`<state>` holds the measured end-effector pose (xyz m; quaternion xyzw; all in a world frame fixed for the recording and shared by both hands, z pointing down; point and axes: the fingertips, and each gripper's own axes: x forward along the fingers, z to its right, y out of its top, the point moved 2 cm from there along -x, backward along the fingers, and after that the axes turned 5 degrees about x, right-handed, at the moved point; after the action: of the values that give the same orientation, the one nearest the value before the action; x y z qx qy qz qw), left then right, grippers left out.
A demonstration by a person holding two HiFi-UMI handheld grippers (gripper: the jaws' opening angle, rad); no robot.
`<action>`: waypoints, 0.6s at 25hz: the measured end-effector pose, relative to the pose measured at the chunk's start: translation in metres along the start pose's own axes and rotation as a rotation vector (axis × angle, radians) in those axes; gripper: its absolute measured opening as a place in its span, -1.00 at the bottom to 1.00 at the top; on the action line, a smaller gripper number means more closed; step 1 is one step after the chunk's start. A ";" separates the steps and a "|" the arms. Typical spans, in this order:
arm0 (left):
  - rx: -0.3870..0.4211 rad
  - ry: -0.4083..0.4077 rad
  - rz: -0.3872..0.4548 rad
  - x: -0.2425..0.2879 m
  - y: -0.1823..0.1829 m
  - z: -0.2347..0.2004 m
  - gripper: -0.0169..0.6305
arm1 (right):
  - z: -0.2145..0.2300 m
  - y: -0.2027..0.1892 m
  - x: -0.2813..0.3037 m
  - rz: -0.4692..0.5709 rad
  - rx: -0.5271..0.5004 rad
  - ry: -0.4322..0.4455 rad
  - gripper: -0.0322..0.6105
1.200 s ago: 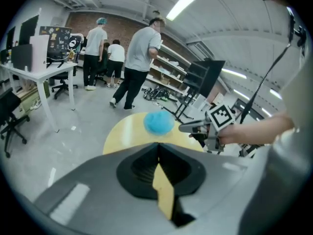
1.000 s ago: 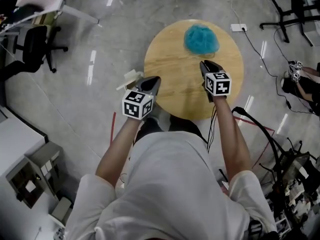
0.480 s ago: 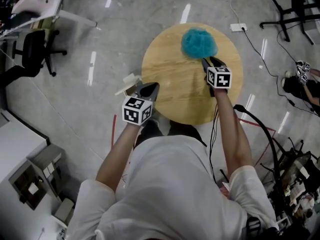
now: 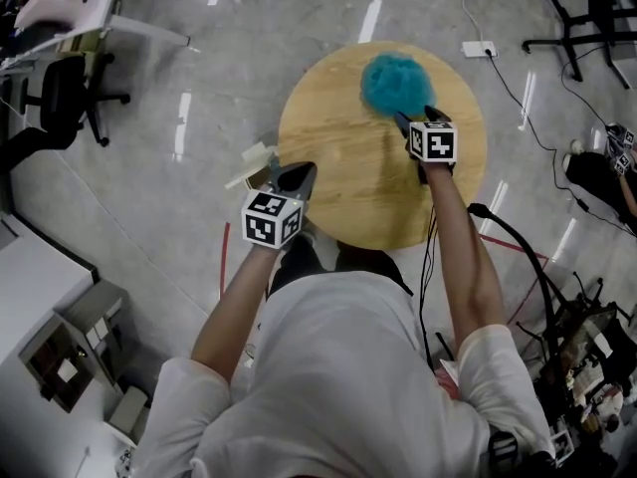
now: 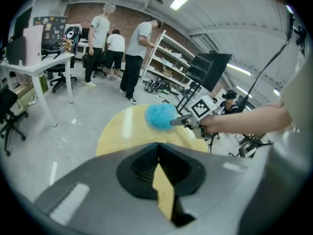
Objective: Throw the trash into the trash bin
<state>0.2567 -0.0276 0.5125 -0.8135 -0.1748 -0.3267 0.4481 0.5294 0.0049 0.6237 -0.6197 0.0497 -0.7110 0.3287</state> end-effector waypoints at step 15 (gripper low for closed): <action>-0.056 0.037 -0.007 -0.009 -0.018 -0.014 -0.93 | 0.019 -0.004 0.021 -0.038 -0.026 -0.130 -0.68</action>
<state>0.2350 -0.0294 0.5225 -0.8188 -0.1603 -0.3483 0.4273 0.5447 0.0030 0.6477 -0.6698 0.0259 -0.6745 0.3095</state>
